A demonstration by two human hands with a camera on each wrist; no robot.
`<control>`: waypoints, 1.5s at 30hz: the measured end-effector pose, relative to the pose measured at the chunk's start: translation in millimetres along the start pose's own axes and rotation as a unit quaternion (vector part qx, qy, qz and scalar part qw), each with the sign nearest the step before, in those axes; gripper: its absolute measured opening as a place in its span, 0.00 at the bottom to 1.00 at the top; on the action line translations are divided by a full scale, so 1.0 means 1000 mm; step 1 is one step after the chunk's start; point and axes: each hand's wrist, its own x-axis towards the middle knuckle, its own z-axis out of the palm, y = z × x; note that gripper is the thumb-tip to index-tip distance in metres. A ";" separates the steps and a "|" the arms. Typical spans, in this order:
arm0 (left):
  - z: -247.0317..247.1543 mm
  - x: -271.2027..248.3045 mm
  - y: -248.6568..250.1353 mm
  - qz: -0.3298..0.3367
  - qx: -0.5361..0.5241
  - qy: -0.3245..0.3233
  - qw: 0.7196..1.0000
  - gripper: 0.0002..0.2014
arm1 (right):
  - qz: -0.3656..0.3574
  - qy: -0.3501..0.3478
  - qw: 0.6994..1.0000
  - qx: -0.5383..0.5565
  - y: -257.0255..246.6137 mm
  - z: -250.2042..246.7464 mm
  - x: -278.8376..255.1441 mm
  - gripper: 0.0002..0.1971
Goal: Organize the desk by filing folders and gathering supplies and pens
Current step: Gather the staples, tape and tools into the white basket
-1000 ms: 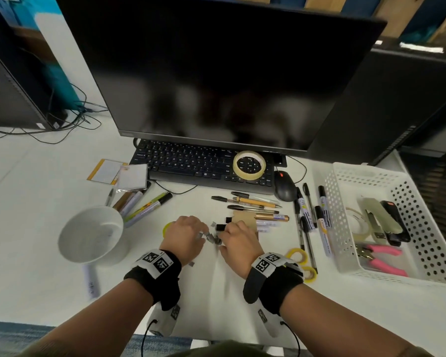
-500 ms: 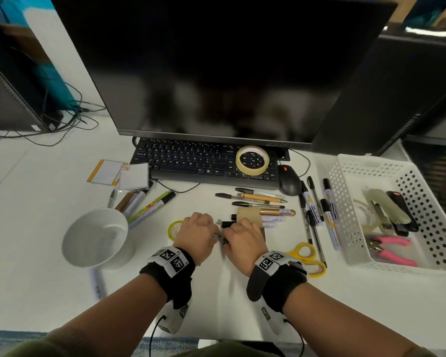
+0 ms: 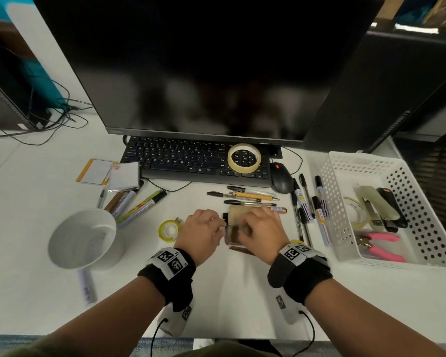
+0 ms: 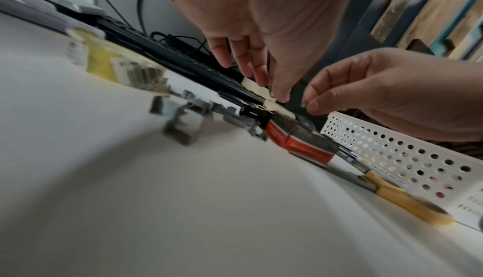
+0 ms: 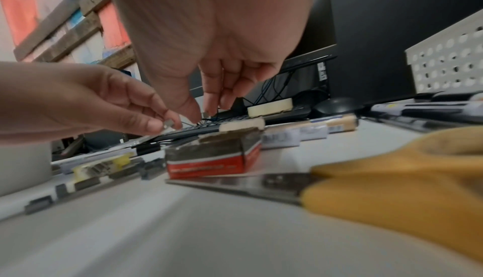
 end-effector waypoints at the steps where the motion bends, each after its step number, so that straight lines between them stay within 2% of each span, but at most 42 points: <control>1: 0.001 0.001 0.005 0.015 -0.002 -0.001 1.000 0.21 | 0.002 -0.006 1.000 -0.004 0.006 -0.001 -0.002 0.10; 3: 0.005 0.002 0.012 0.033 -0.008 -0.003 0.999 0.18 | 0.002 -0.023 1.000 -0.011 0.011 -0.003 -0.005 0.08; 7: 0.015 0.005 0.020 0.049 -0.008 -0.011 0.999 0.13 | 0.001 -0.031 0.999 -0.009 0.012 0.000 -0.008 0.11; 9: 0.014 0.006 0.021 0.034 -0.015 -0.028 0.999 0.15 | 0.000 -0.027 1.000 -0.006 0.012 0.002 -0.009 0.13; 13: 0.010 0.002 0.014 0.024 -0.013 0.006 1.000 0.19 | -0.022 0.013 1.000 0.007 0.007 0.002 -0.011 0.13; 18: 0.005 -0.013 -0.010 -0.012 0.024 0.046 0.999 0.13 | -0.069 0.029 0.997 -0.014 -0.015 0.009 -0.008 0.12; 20: 0.004 -0.018 -0.017 -0.037 0.050 0.045 0.997 0.11 | -0.088 0.029 0.995 -0.033 -0.022 0.019 -0.006 0.14; 23: 0.005 -0.023 -0.019 -0.067 0.077 0.018 0.995 0.12 | -0.101 0.014 0.993 -0.060 -0.028 0.032 -0.002 0.10; 26: 0.006 -0.023 -0.018 -0.068 0.088 0.002 0.994 0.15 | -0.097 0.005 0.990 -0.104 -0.033 0.037 0.002 0.06; 31: 0.006 -0.023 -0.017 -0.053 0.114 -0.002 0.992 0.13 | -0.083 0.015 0.989 -0.122 -0.037 0.044 0.001 0.05; 35: 0.009 -0.021 -0.018 -0.068 0.098 0.004 0.993 0.07 | -0.065 0.003 0.991 -0.117 -0.037 0.043 0.000 0.04; 38: 0.010 -0.019 -0.018 -0.061 0.112 0.006 0.992 0.04 | -0.063 0.018 0.993 -0.093 -0.036 0.041 -0.003 0.08; 41: 0.010 -0.015 -0.017 -0.034 0.090 0.038 0.995 0.14 | -0.053 0.064 0.995 -0.052 -0.027 0.036 -0.005 0.13; 45: 0.009 -0.009 -0.004 -0.006 0.053 0.061 0.997 0.14 | -0.020 0.079 0.996 -0.040 -0.007 0.023 -0.007 0.09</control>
